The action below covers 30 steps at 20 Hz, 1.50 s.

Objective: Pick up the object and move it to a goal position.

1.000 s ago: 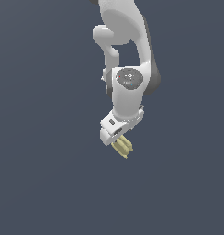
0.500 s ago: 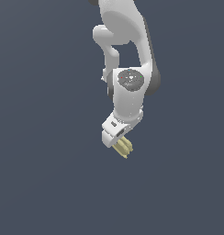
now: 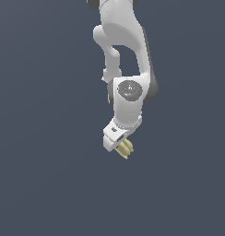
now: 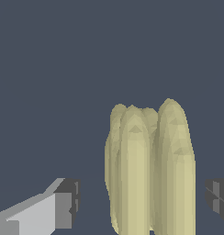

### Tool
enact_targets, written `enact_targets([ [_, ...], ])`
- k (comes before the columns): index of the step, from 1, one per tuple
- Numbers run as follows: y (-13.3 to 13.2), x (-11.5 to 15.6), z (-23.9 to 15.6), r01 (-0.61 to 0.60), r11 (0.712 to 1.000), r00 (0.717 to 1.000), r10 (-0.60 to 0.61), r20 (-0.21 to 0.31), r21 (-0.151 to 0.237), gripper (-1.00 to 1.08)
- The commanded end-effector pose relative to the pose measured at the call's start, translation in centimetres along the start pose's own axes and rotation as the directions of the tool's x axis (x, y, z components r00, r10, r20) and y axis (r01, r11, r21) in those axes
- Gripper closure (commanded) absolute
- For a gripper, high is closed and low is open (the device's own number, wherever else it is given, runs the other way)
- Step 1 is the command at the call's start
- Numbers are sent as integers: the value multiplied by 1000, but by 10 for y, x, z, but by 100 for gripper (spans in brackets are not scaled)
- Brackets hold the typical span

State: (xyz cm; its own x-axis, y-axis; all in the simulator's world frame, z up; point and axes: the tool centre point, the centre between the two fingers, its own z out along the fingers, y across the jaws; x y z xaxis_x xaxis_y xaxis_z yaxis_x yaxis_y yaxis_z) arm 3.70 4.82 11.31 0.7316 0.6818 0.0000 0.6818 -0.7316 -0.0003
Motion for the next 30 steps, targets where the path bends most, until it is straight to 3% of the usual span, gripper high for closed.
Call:
enact_targets([
  [1, 0, 0, 11, 1, 1000, 1000, -1, 0, 0, -92],
  [7, 1, 1, 17, 2, 1000, 1000, -2, 0, 0, -92],
  [8, 1, 1, 17, 2, 1000, 1000, -2, 0, 0, 108],
  [21, 1, -1, 16, 1, 1000, 1000, -1, 0, 0, 108],
  [30, 10, -35, -6, 1, 1000, 1000, -1, 0, 0, 108],
])
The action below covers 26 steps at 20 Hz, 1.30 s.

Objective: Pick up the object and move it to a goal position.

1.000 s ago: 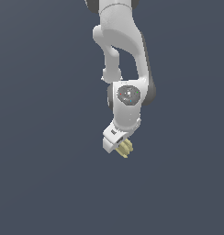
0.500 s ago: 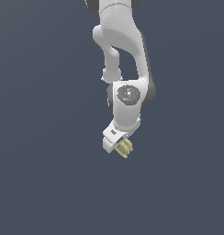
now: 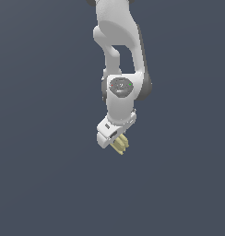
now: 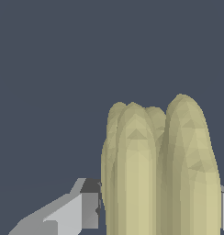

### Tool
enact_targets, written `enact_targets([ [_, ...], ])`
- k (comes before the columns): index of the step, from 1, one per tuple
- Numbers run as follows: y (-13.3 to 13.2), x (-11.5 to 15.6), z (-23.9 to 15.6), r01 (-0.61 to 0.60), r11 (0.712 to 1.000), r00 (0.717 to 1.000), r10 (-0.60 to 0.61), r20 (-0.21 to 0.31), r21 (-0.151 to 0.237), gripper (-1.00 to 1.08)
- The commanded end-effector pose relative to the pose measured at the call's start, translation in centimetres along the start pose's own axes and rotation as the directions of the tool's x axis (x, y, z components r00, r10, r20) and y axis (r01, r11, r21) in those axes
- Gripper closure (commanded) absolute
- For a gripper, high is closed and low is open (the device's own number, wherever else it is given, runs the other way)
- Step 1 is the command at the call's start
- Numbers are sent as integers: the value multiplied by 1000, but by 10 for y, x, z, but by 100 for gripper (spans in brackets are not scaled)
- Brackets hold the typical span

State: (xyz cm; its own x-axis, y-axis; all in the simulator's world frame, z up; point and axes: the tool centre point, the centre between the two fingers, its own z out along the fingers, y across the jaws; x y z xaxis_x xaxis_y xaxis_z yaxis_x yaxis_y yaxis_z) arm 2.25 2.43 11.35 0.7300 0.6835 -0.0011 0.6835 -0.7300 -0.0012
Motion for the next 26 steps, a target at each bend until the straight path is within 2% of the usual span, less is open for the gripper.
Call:
enact_targets([
  [1, 5, -15, -10, -1, 1000, 1000, 1, -1, -1, 108],
  [16, 40, -137, -95, -1, 1000, 1000, 1, -2, -1, 108],
  [21, 49, -160, -112, -1, 1000, 1000, 1, -2, -1, 108],
  [26, 52, -168, -118, -1, 1000, 1000, 1, -2, -1, 108],
])
